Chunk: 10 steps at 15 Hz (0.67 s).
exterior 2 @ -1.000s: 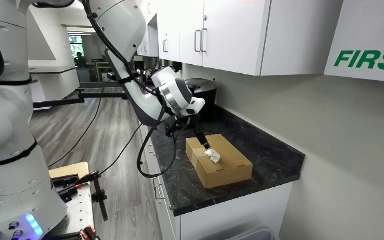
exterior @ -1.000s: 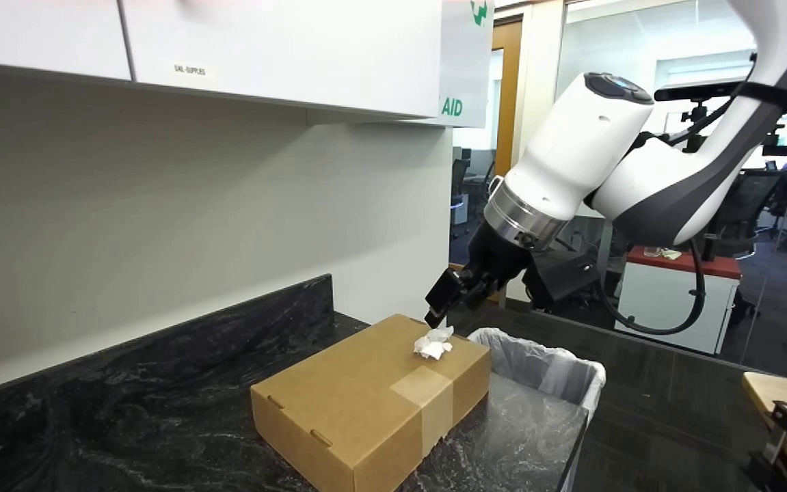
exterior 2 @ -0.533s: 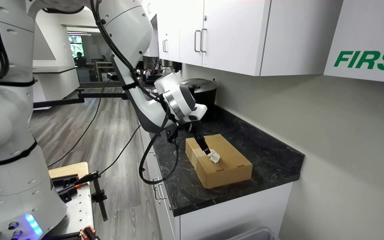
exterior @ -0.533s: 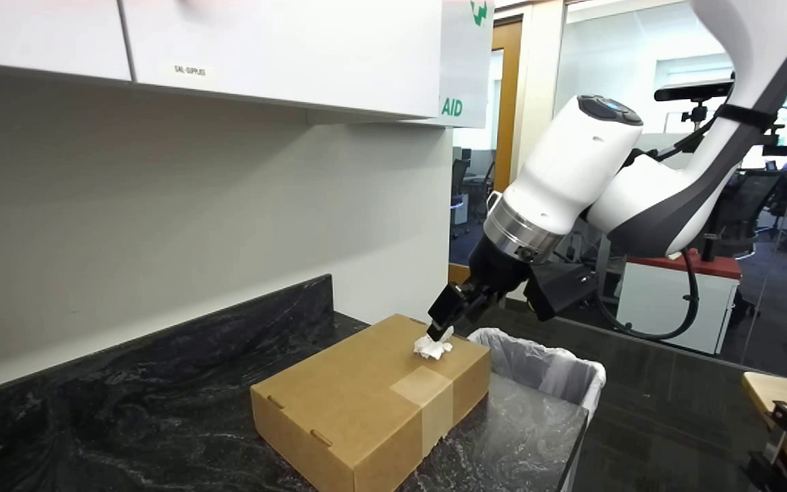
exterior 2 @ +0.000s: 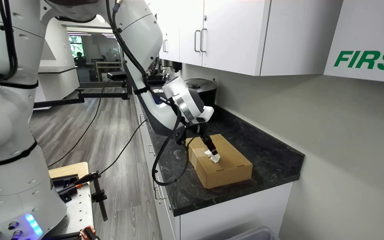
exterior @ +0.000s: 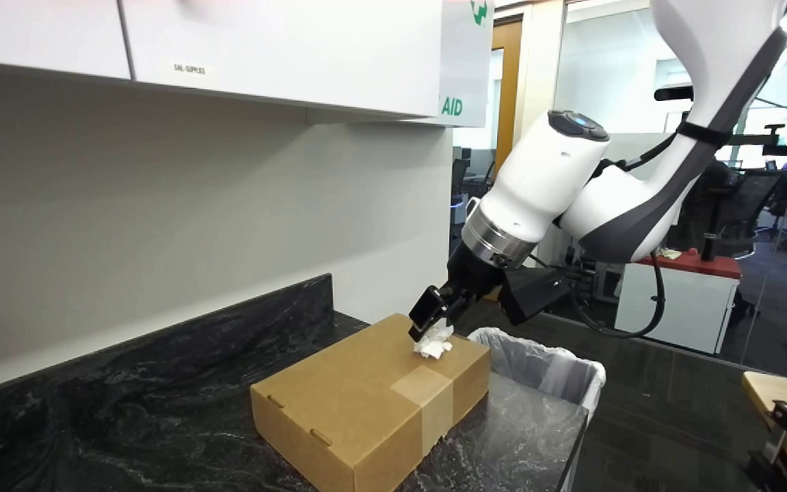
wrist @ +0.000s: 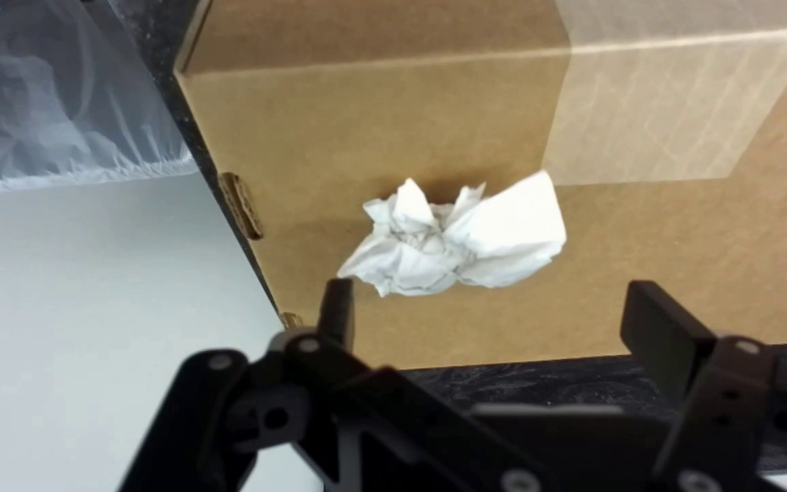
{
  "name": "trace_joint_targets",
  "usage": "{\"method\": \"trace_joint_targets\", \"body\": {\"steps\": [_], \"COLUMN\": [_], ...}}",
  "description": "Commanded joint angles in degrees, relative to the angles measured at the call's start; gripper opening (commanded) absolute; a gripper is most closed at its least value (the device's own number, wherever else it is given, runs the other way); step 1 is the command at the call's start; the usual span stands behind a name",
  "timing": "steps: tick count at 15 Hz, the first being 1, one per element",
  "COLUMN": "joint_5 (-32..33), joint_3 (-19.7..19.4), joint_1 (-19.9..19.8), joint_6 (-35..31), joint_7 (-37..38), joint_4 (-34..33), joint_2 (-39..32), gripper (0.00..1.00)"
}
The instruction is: Put the blue can in the bin, place the white paper from the top of the box in the bin
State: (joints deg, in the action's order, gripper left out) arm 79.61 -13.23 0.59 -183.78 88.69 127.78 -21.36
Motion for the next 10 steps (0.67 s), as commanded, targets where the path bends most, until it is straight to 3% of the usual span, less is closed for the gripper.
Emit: {"method": "trace_joint_targets", "body": {"steps": [1, 7, 8, 9, 10], "joint_5": [2.23, 2.16, 2.16, 2.19, 2.12], "joint_3": [-1.33, -1.81, -1.93, -2.08, -2.15], "joint_1": [0.59, 0.67, 0.7, 0.71, 0.68], "joint_6": [-1.93, -1.97, -1.98, -2.18, -2.32], "joint_7": [2.38, 2.54, 2.54, 2.58, 2.54], "joint_4": [-3.76, -6.3, -6.58, -6.87, -7.02], "joint_2": [-3.51, -6.76, -7.06, -7.4, -7.58], "gripper": [1.0, 1.0, 0.97, 0.73, 0.72]}}
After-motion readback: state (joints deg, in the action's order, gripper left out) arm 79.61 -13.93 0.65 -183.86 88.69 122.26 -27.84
